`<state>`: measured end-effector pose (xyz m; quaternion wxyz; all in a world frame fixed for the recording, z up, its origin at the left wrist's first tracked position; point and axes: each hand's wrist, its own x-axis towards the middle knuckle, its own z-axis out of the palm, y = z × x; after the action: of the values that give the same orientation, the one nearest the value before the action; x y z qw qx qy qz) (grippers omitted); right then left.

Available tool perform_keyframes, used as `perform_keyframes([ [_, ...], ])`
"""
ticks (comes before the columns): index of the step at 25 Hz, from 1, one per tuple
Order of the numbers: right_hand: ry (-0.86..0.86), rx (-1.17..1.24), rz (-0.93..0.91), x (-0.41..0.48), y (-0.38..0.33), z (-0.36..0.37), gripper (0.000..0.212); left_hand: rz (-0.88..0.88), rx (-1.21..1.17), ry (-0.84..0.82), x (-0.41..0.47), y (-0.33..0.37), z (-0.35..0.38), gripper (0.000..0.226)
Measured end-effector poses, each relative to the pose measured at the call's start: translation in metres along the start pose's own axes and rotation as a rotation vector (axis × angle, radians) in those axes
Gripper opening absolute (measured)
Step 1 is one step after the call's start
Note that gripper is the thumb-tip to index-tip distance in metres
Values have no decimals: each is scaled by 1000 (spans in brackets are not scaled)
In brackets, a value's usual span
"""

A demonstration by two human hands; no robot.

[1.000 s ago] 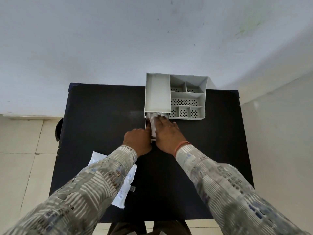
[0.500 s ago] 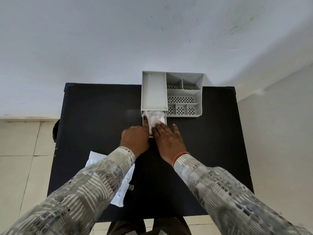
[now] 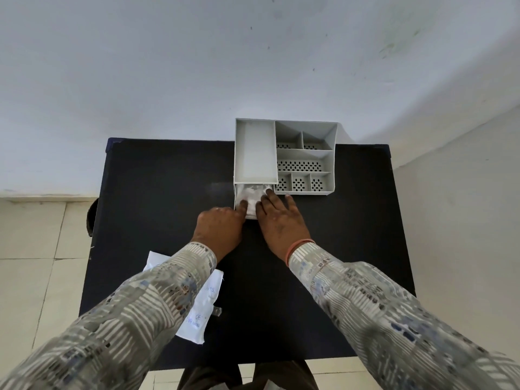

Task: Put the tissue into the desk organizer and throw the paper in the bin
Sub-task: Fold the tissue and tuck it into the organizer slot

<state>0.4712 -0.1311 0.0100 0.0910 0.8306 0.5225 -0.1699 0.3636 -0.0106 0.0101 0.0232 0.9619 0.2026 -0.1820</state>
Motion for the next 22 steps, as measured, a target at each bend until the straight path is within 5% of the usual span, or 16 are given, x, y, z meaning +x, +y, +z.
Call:
perform_keyframes([
  [13, 91, 17, 65, -2, 6, -9, 27, -36, -147, -101, 15, 4, -9, 65],
  [22, 228, 124, 108, -3, 0, -27, 24, -34, -238, 225, 2, -2, -22, 30],
])
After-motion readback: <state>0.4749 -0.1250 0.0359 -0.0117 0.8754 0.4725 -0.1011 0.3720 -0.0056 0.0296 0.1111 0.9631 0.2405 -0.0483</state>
